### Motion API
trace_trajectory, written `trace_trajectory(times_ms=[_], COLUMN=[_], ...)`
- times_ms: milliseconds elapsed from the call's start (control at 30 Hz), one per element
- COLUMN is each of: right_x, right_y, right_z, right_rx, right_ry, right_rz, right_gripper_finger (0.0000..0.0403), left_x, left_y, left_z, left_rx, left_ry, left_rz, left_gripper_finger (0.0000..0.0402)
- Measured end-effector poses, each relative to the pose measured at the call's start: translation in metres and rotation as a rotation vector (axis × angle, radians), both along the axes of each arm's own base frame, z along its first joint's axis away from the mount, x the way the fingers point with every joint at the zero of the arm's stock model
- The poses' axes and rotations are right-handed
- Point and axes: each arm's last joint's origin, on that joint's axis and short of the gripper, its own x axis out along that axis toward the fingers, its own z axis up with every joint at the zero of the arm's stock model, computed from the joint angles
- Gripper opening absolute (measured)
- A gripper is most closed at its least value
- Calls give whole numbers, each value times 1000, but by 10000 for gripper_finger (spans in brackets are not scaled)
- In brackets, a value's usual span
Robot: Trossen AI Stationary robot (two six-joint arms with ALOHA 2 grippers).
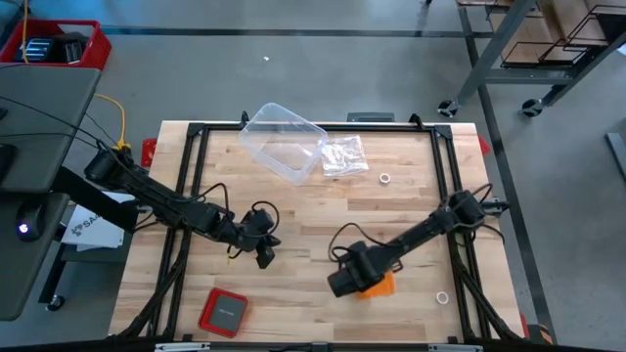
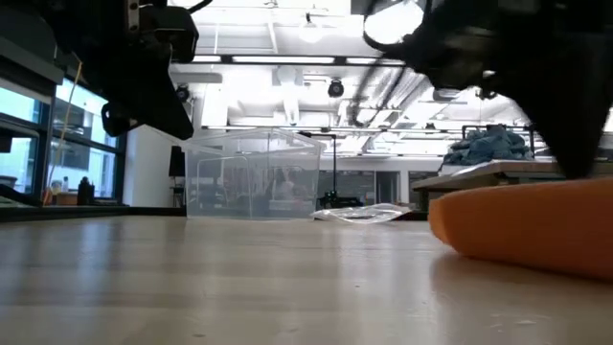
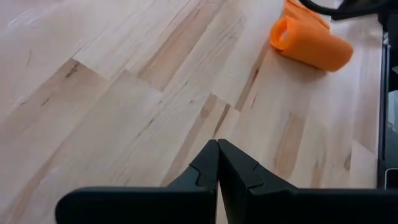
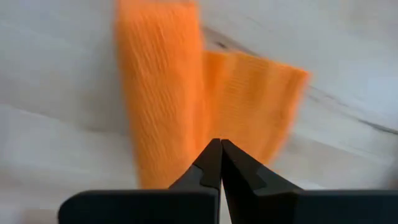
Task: Roll bandage
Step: Roll the orange bandage
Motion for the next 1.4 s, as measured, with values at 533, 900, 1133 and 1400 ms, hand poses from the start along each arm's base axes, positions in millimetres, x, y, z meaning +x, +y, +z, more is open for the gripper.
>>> trace_trajectory(times_ms=[533,900,1133,1400], right_x=[8,33,34,15], right_y=[28,2,-2,12], right_z=[24,-16,-21,-18], right_rx=[-13,-35,-51,-76], right_ry=[-421,-309,-273,-191], right_rz=[-202,-197,-231,-256], right_gripper_finger=[0,0,0,0], left_x=[-1,-1,-1,-1], left_y=[-2,-2,-2,-2], left_z=[0,0,0,0], left_rx=[8,5,0,0], left_ry=[6,11,13,13], left_rz=[-21,-35,-40,-40], left_gripper_finger=[0,0,0,0])
